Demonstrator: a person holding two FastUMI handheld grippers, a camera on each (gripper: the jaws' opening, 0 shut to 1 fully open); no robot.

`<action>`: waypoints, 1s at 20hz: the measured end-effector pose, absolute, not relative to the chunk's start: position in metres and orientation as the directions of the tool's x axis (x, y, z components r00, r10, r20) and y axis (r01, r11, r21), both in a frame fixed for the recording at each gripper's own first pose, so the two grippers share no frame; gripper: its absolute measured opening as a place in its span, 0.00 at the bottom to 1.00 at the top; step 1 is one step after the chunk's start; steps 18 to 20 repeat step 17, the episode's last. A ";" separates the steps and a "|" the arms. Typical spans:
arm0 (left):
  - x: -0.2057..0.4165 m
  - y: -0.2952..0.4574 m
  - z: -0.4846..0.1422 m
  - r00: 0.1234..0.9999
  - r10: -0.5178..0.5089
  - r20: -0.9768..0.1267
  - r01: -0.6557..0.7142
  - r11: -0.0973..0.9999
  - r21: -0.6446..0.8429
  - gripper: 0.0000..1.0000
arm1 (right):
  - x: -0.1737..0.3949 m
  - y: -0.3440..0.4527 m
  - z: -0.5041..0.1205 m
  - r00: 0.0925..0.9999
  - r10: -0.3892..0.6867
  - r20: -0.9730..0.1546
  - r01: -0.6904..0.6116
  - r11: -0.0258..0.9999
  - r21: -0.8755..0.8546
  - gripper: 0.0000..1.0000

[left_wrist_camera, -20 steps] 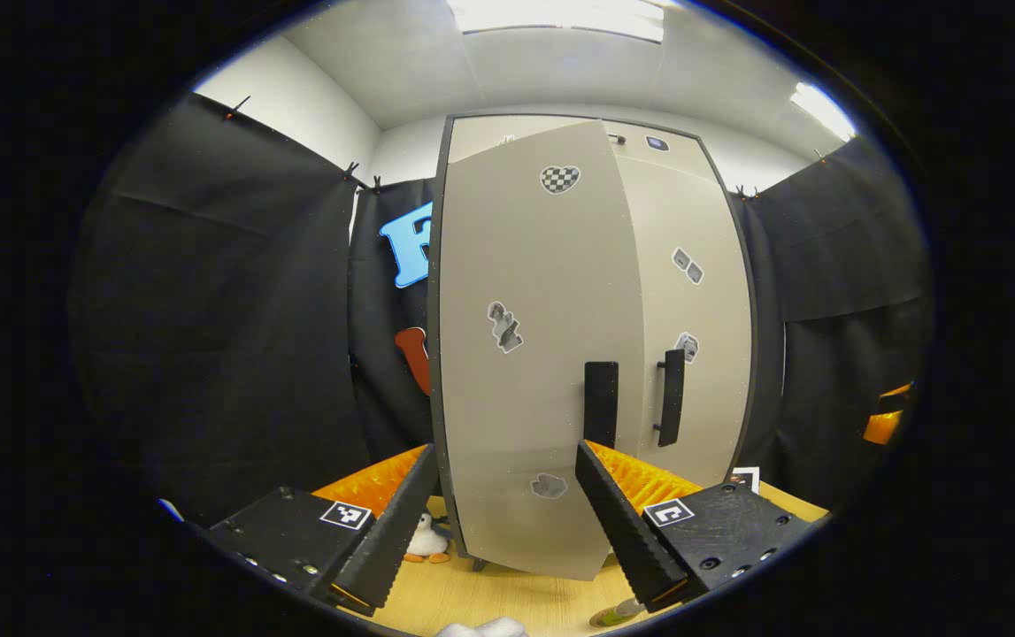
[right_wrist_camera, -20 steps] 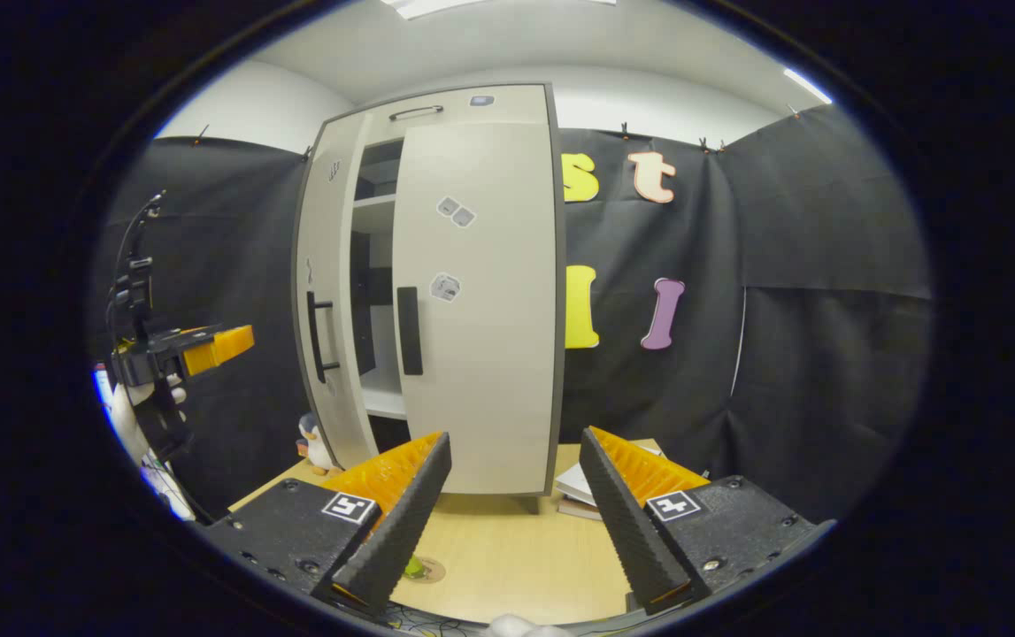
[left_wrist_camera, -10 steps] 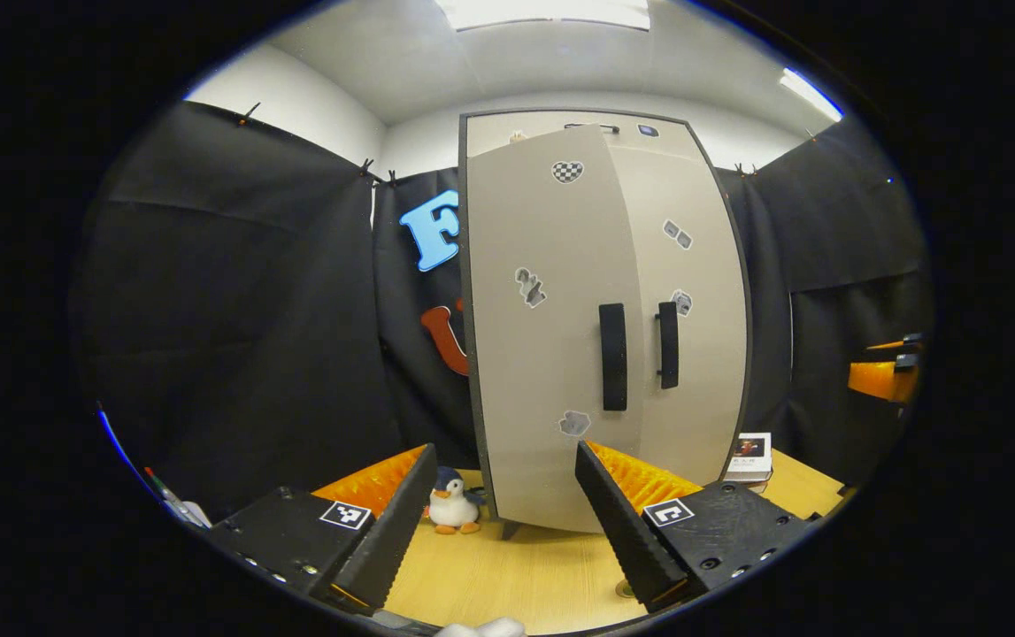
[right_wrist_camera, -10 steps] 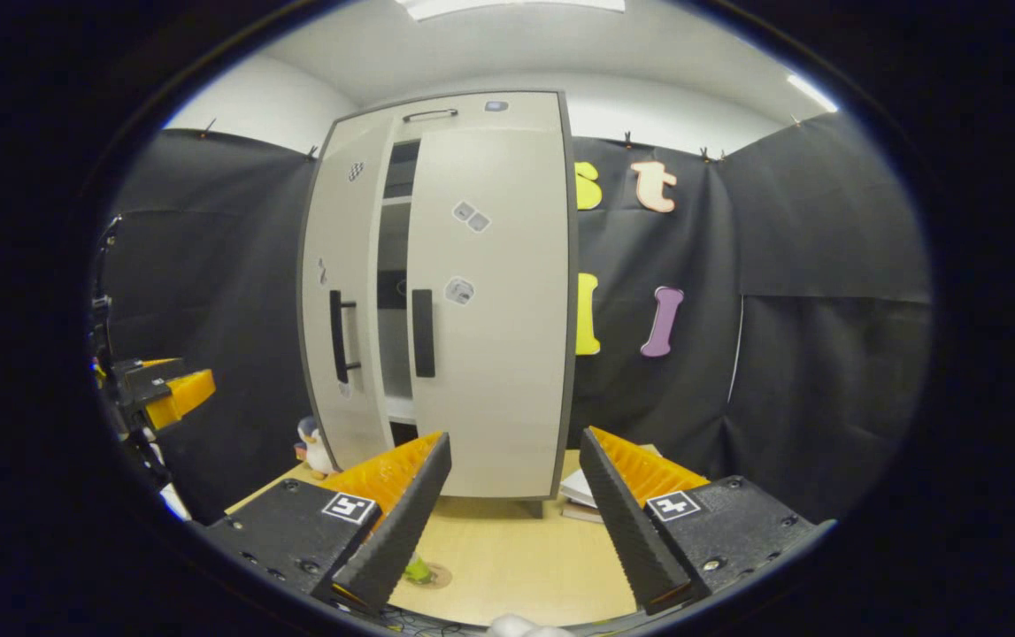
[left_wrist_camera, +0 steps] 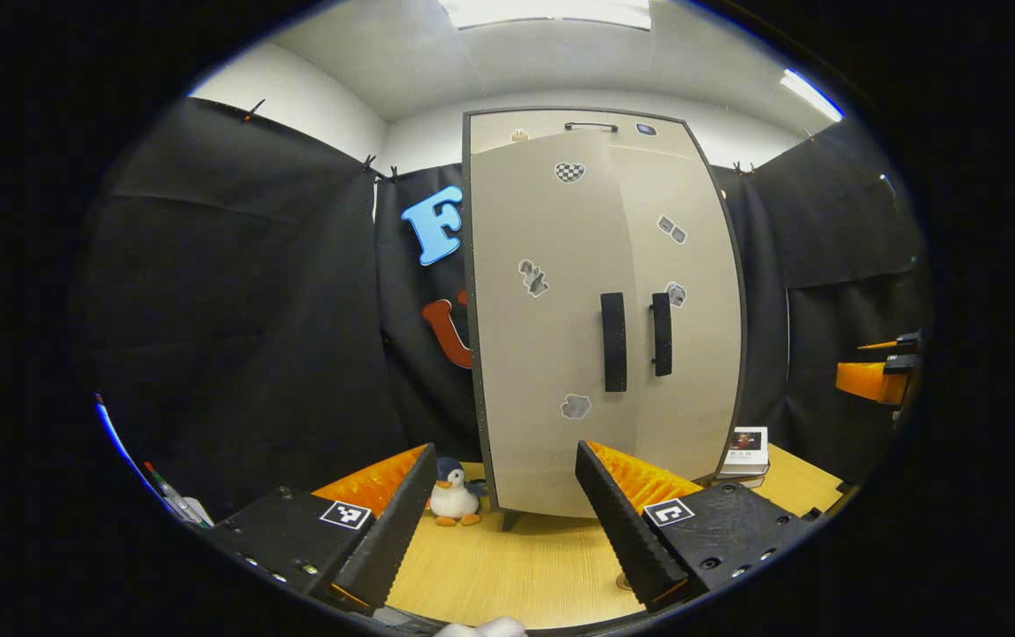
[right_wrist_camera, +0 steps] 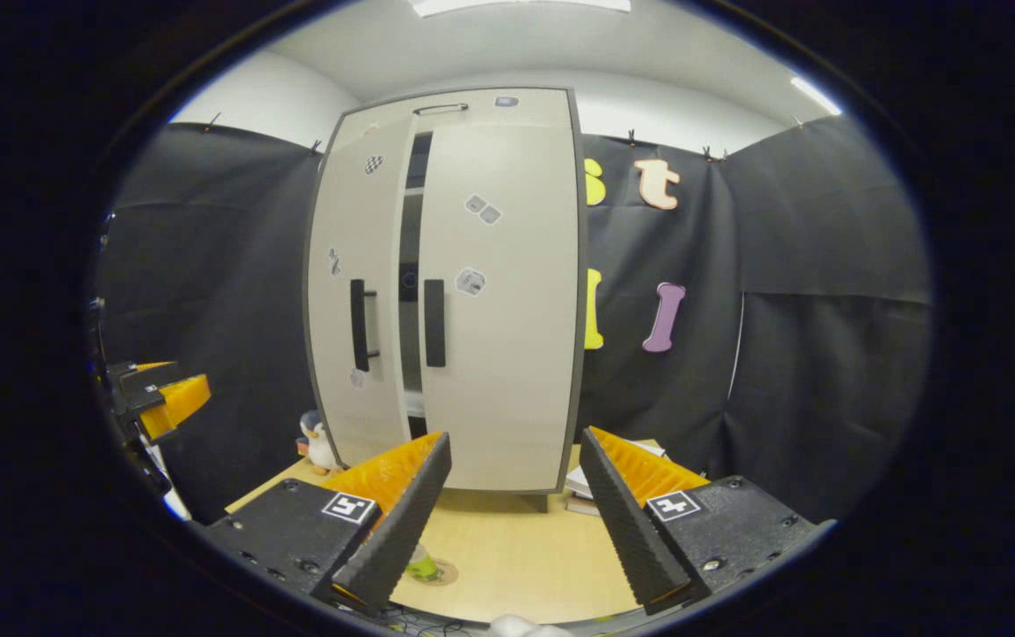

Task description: Grasp the bottle in the cabinet with the left hand and place it on the coaster, then close the right door with the right hand and the left door with the left hand.

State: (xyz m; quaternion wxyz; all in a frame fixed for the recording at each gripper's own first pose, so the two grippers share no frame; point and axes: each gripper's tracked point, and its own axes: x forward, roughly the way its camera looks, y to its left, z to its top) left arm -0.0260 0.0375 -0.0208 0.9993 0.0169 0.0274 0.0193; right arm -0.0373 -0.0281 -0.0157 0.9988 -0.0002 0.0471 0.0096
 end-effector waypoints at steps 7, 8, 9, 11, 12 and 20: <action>-0.028 0.042 -0.020 0.998 0.040 -0.047 -0.039 0.999 0.018 0.96 | -0.039 -0.025 -0.016 0.996 0.011 -0.093 -0.011 1.000 -0.004 0.94; -0.028 0.043 -0.020 0.998 0.041 -0.047 -0.040 0.999 0.018 0.96 | -0.039 -0.024 -0.016 0.996 0.011 -0.093 -0.011 1.000 -0.005 0.96; -0.029 0.044 -0.022 0.998 0.042 -0.049 -0.041 0.999 0.017 0.96 | -0.039 -0.023 -0.016 0.996 0.010 -0.092 -0.011 1.000 -0.008 0.96; -0.030 0.047 -0.020 0.998 0.045 -0.048 -0.044 0.999 0.015 0.96 | -0.039 -0.022 -0.015 0.996 0.010 -0.087 -0.011 1.000 -0.012 0.96; -0.030 0.049 -0.020 0.998 0.045 -0.047 -0.045 0.999 0.015 0.96 | -0.039 -0.020 -0.015 0.996 0.011 -0.087 -0.012 1.000 -0.012 0.96; -0.030 0.050 -0.022 0.998 0.043 -0.051 -0.043 0.999 0.008 0.96 | -0.040 -0.017 -0.015 0.996 0.011 -0.089 -0.012 1.000 -0.013 0.96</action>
